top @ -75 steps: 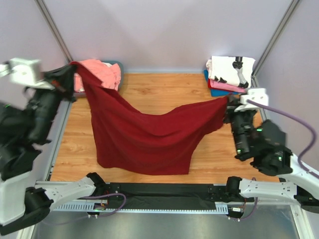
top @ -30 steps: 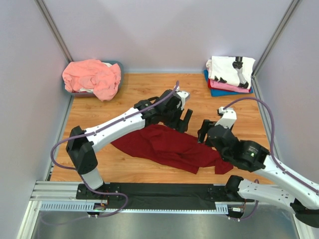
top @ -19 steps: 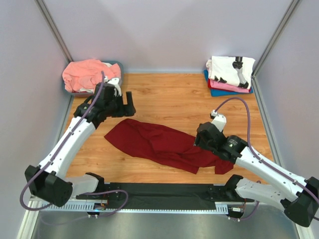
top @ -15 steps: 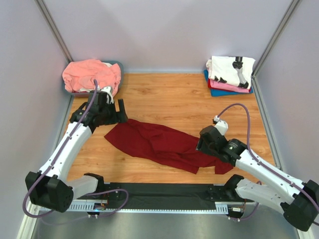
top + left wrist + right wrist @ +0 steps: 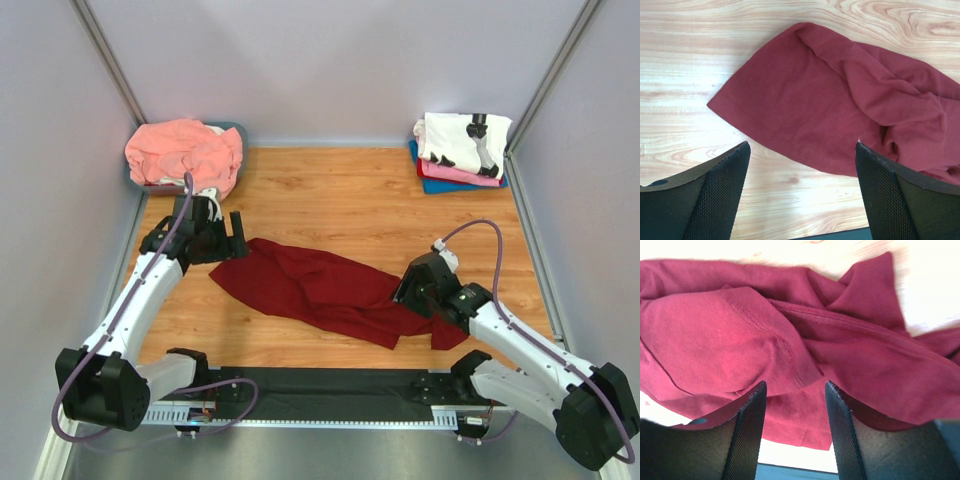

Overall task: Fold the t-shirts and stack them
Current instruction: Flatten the tshirt out

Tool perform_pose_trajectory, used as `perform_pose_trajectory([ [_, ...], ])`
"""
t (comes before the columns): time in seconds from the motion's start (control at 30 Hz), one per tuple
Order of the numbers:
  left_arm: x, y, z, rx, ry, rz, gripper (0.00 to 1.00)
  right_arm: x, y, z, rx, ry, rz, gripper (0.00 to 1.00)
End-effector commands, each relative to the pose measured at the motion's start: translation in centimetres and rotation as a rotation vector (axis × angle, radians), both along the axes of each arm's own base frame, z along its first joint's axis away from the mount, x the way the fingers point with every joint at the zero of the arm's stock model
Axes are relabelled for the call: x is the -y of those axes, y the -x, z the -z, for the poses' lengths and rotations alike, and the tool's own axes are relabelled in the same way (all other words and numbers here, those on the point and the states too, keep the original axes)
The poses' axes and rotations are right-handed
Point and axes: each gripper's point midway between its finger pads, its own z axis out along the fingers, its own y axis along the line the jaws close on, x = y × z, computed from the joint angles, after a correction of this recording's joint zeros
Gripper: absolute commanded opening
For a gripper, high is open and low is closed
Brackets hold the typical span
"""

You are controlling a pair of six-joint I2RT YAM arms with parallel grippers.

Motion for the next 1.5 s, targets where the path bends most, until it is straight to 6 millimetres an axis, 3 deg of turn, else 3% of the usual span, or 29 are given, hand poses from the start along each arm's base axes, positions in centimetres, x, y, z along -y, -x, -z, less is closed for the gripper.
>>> perform_pose_trajectory([
  [0.0, -0.3, -0.4, -0.6, 0.041, -0.005, 0.010, 0.91, -1.0, -1.0, -0.4, 0.027, -0.062, -0.012, 0.52],
  [0.2, -0.4, -0.3, -0.5, 0.042, -0.003, 0.006, 0.91, -0.9, -1.5, 0.5, 0.023, -0.072, -0.004, 0.49],
  [0.4, -0.5, -0.3, -0.4, 0.038, -0.008, 0.000, 0.91, -0.6, -2.5, 0.1, 0.056, -0.066, 0.003, 0.41],
  [0.5, -0.7, -0.3, -0.1, 0.029, -0.015, -0.011, 0.90, -0.5, -2.9, -0.3, 0.072, -0.064, -0.001, 0.26],
  [0.53, -0.8, -0.3, -0.1, 0.027, -0.016, -0.016, 0.89, -0.6, -3.1, -0.5, 0.080, -0.065, -0.001, 0.12],
  [0.6, -1.3, -0.3, 0.0, 0.024, -0.023, -0.055, 0.83, -0.5, -3.1, -0.6, 0.081, -0.059, -0.005, 0.00],
  [0.77, -3.5, 0.4, 1.1, -0.031, -0.041, -0.209, 0.87, 0.2, -4.0, -2.0, 0.138, -0.022, 0.004, 0.00],
  [0.87, -4.7, 1.2, 3.3, -0.101, 0.024, -0.326, 0.88, 1.0, -4.6, -3.5, 0.199, 0.012, 0.016, 0.00],
  [0.9, -4.3, 2.1, 4.9, -0.149, 0.081, -0.347, 0.88, 1.1, -5.0, -4.0, 0.227, 0.011, 0.015, 0.00],
  [1.0, -5.8, 2.6, 7.3, -0.179, 0.133, -0.472, 0.87, 0.5, -5.6, -4.5, 0.276, -0.005, -0.014, 0.00],
  [1.23, -7.0, 0.5, 10.6, -0.152, 0.129, -0.564, 0.81, -1.9, -5.5, -2.2, 0.252, -0.077, -0.115, 0.00],
  [1.47, -7.9, -0.9, 12.2, -0.151, 0.090, -0.587, 0.77, -2.4, -5.6, -2.0, 0.278, -0.090, -0.154, 0.01],
])
